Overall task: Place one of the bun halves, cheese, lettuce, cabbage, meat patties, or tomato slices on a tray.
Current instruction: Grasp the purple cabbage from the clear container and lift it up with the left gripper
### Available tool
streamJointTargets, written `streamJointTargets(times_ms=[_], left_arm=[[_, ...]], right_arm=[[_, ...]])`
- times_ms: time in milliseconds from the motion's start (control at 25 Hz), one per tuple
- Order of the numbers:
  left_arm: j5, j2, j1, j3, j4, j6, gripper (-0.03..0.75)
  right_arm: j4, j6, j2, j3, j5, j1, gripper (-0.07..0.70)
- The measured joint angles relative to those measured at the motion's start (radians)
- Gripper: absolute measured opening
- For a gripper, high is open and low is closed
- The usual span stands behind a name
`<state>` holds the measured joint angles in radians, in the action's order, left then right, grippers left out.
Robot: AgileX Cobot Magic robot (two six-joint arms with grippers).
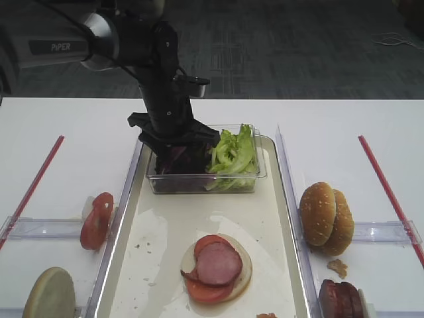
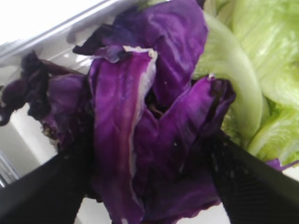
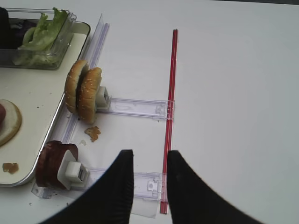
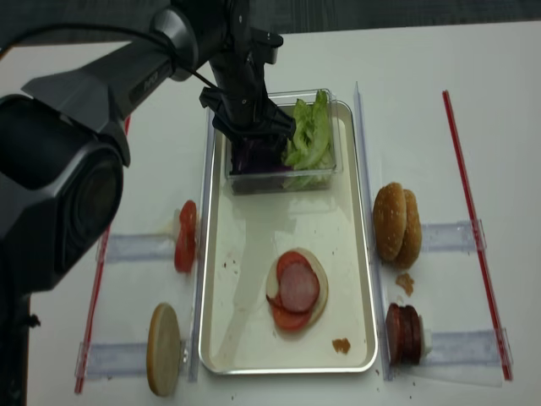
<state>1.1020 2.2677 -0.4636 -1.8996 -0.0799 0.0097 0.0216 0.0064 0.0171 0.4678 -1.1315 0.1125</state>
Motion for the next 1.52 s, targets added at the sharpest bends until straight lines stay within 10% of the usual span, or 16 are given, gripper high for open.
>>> streamJointTargets(times_ms=[880,1520], left_arm=[[0.006,0.011,0.000,-0.006,-0.004,0.014,0.043],[0.121,0.012,0.000,-0.164,-0.001,-0.010,0.025]], right_arm=[[0.000,0.000,0.000,0.000,0.000,0.000,0.216],[0.000,0.000,0.000,0.000,0.000,0.000,0.216]])
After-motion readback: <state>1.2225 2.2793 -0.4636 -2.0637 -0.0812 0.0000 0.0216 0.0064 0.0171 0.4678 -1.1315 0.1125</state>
